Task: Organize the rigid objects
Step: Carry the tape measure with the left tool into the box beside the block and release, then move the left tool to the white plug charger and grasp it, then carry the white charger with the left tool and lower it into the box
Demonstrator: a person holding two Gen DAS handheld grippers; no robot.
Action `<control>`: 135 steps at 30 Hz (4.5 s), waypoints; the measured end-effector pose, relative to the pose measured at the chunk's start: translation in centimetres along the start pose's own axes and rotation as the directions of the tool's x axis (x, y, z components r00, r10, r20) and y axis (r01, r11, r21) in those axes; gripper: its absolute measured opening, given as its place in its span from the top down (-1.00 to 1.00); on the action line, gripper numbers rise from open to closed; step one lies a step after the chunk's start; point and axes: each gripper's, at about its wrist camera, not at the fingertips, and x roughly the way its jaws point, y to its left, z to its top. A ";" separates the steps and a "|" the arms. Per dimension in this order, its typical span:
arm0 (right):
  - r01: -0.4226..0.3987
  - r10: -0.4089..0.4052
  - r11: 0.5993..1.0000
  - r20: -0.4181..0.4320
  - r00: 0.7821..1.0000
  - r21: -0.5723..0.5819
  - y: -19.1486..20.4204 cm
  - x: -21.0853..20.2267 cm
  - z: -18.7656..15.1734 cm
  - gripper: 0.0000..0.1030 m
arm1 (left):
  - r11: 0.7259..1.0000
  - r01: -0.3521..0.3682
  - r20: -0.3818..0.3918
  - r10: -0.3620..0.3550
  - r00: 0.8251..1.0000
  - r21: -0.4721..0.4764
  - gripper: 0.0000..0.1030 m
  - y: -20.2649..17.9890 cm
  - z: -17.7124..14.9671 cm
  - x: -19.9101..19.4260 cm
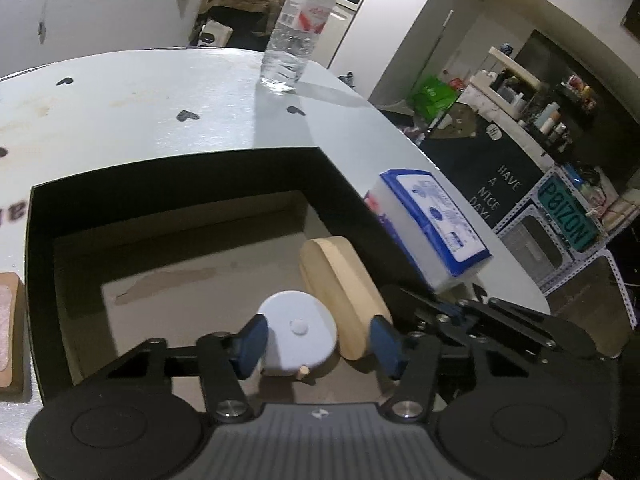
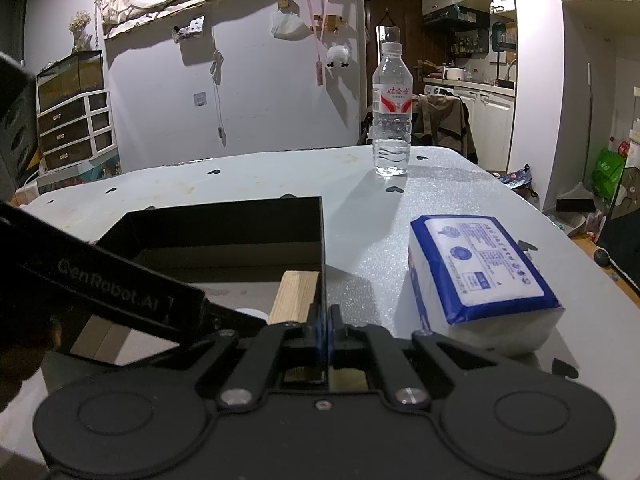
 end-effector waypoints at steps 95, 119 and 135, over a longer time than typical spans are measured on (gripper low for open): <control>-0.004 0.003 1.000 0.036 0.999 0.015 0.1 -1.8 -0.4 0.83 | 0.952 -0.296 0.371 0.246 0.896 0.083 -0.10 10.2 -12.1 -11.2; -0.006 0.004 1.000 0.050 0.999 0.029 -0.1 -1.8 -0.5 0.94 | 0.981 -0.126 0.381 0.175 0.908 -0.148 -0.02 8.3 -8.4 -15.6; -0.012 0.010 1.000 0.068 0.998 0.024 -0.3 -1.8 -0.8 0.94 | 0.974 -0.061 0.225 0.111 0.968 -0.219 -0.02 1.9 1.7 -5.3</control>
